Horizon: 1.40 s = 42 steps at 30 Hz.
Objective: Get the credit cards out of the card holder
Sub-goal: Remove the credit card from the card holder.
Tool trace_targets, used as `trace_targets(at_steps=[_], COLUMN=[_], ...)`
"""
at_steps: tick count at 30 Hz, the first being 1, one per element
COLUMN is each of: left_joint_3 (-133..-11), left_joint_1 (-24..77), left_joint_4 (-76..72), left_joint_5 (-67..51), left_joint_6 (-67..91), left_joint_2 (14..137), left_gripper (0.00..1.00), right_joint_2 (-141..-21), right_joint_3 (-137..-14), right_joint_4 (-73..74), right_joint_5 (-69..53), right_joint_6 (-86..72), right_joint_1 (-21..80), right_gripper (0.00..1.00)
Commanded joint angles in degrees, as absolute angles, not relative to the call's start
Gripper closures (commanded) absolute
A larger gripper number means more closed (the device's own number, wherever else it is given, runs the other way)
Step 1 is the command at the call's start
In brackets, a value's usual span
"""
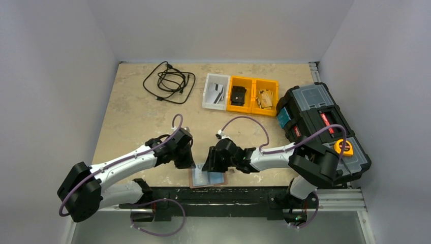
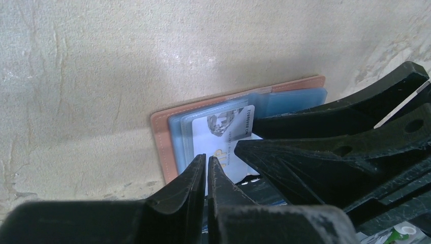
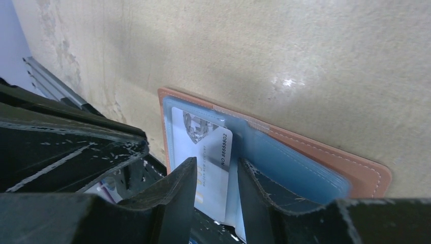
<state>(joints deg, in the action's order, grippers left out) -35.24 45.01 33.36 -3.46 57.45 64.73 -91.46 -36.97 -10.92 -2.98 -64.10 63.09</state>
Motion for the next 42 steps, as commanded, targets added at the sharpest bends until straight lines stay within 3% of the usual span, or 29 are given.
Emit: trace_targets(at_steps=[1,18,31,42], left_joint_3=[-34.19,-30.93,-33.66,-30.81], left_joint_1=[44.65,44.93,48.1,48.08], left_joint_4=[31.47,30.39,31.38,33.21], left_joint_5=[-3.96,-3.84,-1.17,1.84], left_joint_6=[57.44,59.15,62.55,67.06], left_joint_2=[65.29,66.04,74.33,74.71], left_gripper=[0.96,0.98,1.0,1.0], right_joint_2=[-94.61,-94.75,-95.72,-90.89], right_joint_3=[-37.31,-37.83,-38.21,-29.52], right_joint_4=[-12.65,-12.27,-12.97,-22.93], right_joint_5=[-4.41,-5.98,-7.5,-13.8], right_joint_6=[-62.98,-60.93,-59.61,-59.9], right_joint_1=[63.02,62.58,62.53,57.97], right_gripper=[0.64,0.64,0.64,0.63])
